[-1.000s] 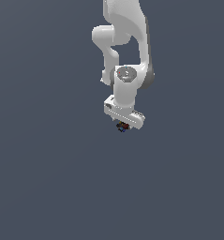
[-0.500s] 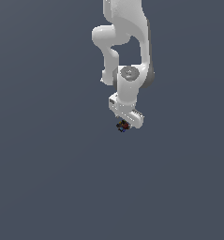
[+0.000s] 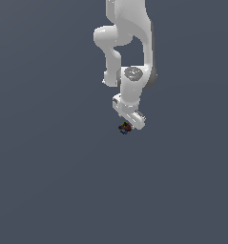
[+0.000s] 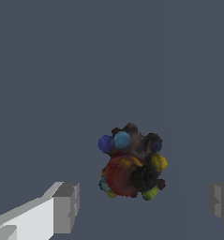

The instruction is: Pick up the object and move it to a goal position.

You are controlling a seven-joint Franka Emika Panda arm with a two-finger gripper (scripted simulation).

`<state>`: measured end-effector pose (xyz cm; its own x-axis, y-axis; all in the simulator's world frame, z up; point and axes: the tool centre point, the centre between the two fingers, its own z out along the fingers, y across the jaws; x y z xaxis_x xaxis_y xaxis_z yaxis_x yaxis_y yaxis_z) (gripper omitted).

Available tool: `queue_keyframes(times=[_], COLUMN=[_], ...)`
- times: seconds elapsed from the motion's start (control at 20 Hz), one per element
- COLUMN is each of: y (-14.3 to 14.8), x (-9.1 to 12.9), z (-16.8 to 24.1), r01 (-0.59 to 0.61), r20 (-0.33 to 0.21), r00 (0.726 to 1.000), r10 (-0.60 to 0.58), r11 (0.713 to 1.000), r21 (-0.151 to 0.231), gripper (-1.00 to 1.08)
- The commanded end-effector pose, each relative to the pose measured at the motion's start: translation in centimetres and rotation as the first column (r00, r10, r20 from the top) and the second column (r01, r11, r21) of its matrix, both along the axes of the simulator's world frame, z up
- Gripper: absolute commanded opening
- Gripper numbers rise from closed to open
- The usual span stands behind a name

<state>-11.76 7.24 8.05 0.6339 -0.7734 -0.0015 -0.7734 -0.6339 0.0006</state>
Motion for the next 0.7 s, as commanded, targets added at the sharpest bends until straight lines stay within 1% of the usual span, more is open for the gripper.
queue_keyframes(times=[0.0,0.35,0.65], y=[0.0,0.1,0.0], x=[-0.1,-0.2,-0.3], z=[-0.1,-0.5,-2.9], r01=[0.012,0.011,0.014], r20=[0.001,0.001,0.001], r00=[1.000,1.000,1.000], r10=[-0.012,-0.011,-0.014], r11=[1.000,1.000,1.000], r21=[-0.001,-0.001,-0.001], gripper=[1.00,1.00,1.00])
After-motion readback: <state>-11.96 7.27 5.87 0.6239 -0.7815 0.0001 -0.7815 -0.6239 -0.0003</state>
